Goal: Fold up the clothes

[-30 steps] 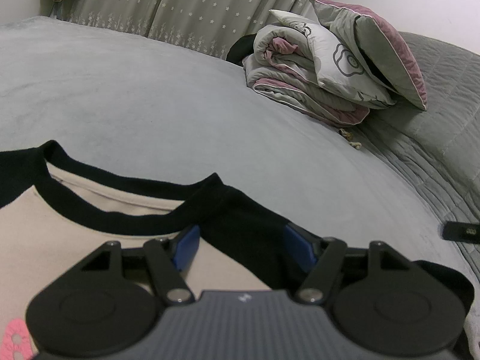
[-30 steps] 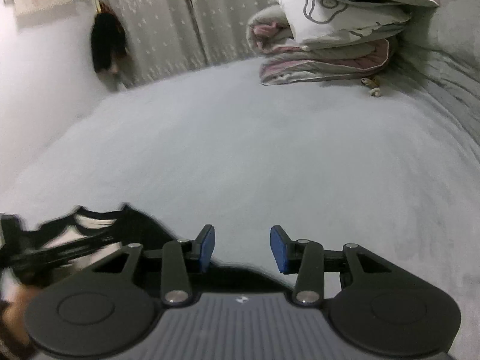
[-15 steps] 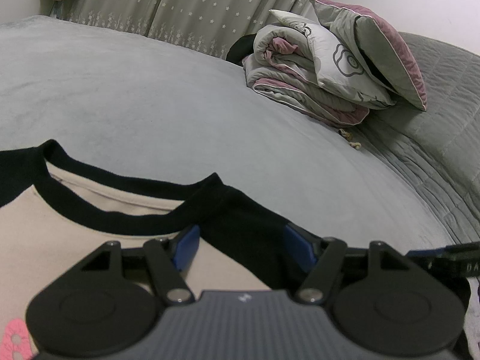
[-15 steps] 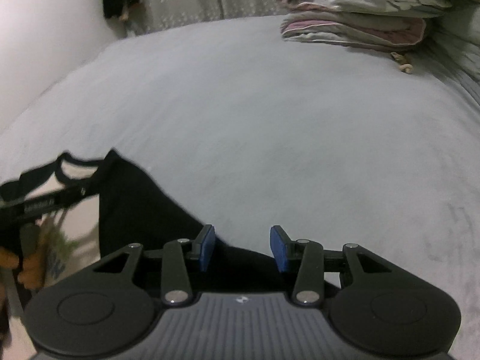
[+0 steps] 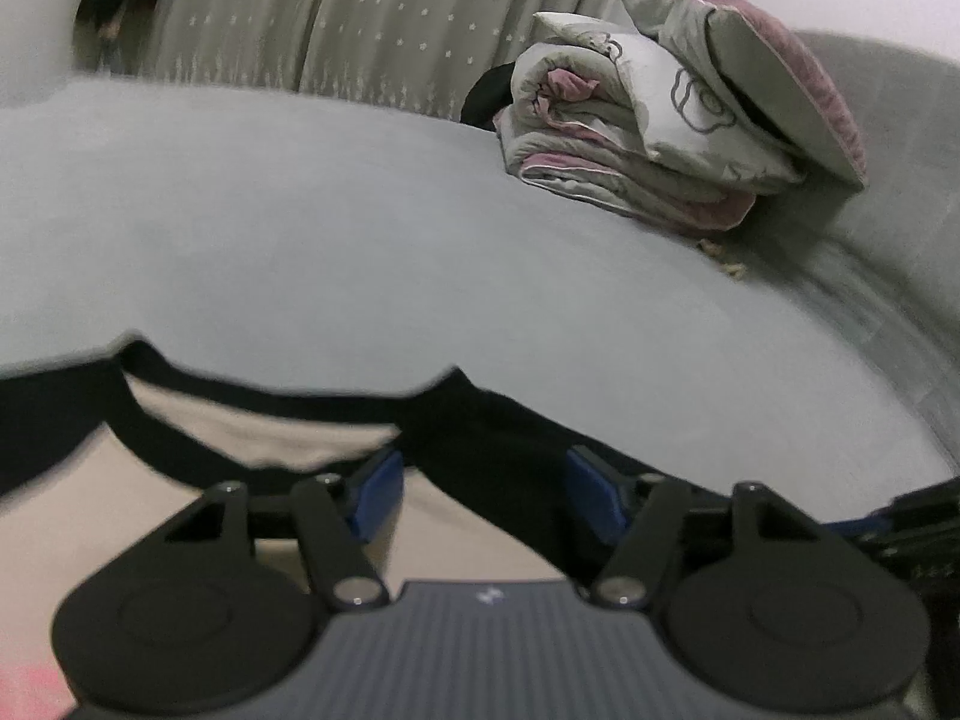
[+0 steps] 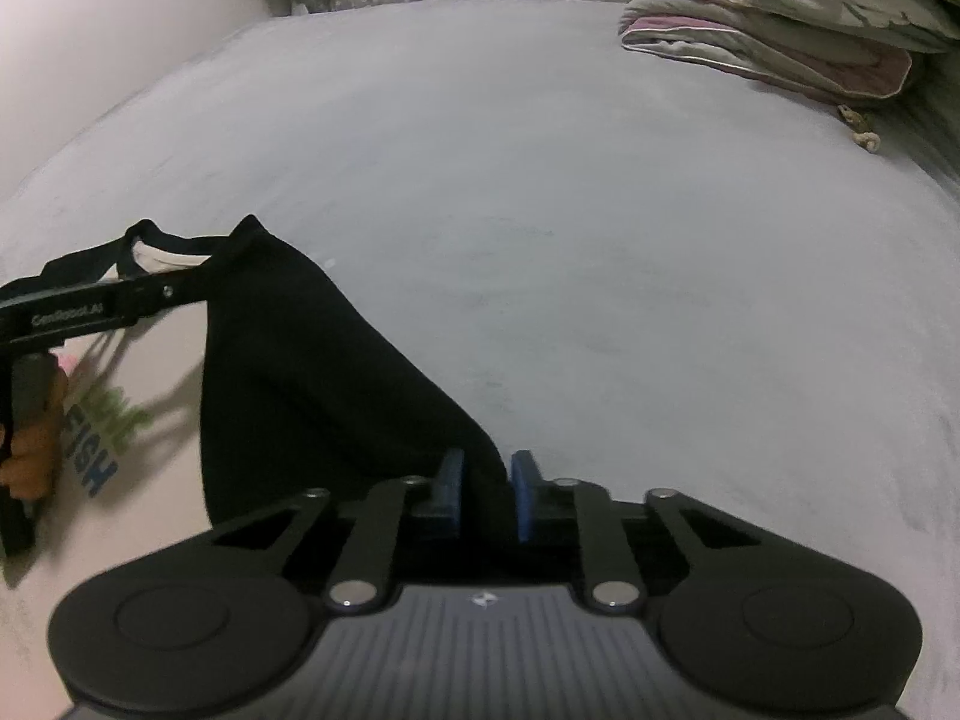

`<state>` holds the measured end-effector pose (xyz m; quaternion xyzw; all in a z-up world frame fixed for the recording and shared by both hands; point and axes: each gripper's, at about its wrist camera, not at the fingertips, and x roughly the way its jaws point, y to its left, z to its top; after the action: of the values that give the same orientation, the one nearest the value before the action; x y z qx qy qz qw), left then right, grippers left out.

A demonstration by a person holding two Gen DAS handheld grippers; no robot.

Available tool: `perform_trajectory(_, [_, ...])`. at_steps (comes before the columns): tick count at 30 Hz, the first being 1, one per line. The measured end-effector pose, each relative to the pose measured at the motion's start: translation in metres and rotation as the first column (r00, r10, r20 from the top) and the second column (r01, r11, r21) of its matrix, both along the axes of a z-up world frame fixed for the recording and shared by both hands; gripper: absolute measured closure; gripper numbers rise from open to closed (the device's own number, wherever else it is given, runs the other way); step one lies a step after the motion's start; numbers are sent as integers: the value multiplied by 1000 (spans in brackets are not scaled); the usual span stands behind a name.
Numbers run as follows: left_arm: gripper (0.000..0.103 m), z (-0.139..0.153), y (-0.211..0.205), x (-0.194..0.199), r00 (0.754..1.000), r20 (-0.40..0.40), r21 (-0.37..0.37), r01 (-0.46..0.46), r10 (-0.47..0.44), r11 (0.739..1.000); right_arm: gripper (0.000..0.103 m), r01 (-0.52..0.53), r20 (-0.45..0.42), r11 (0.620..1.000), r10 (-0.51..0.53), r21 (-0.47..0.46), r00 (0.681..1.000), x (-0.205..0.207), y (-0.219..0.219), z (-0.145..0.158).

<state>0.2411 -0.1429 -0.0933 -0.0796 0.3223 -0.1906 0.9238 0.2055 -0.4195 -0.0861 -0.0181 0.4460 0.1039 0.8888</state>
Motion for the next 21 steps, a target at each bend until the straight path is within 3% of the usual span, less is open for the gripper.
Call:
perform_trajectory(4, [43,14,0,19,999,27,138,-33,30,990,91,25,38,1000,-25,4,999,-2,-1,3])
perform_trajectory(8, [51,10,2,54,999,-35,117,34,-30,993,91,63,105,998,-61,-15,993,-6,1,8])
perform_trajectory(11, [72,5,3,64,996,-69,90,59,-53,994,91,90,158,996,-84,-28,984,-9,3,14])
perform_trajectory(13, [93,2,4,66,994,-81,54,81,-76,995,91,107,193,994,-98,-37,976,-11,4,17])
perform_trajectory(14, [100,2,3,64,995,-70,56,75,-71,996,91,115,211,992,-104,-44,972,-12,6,19])
perform_trajectory(15, [100,2,3,62,996,-57,59,68,-64,996,92,124,230,991,-109,-51,967,-13,7,20])
perform_trajectory(18, [100,11,2,44,994,104,76,-28,20,997,92,150,296,984,-117,-92,948,-15,14,26])
perform_trajectory(21, [100,11,-1,48,993,111,68,-49,41,996,92,162,308,973,-104,-167,946,-6,22,19])
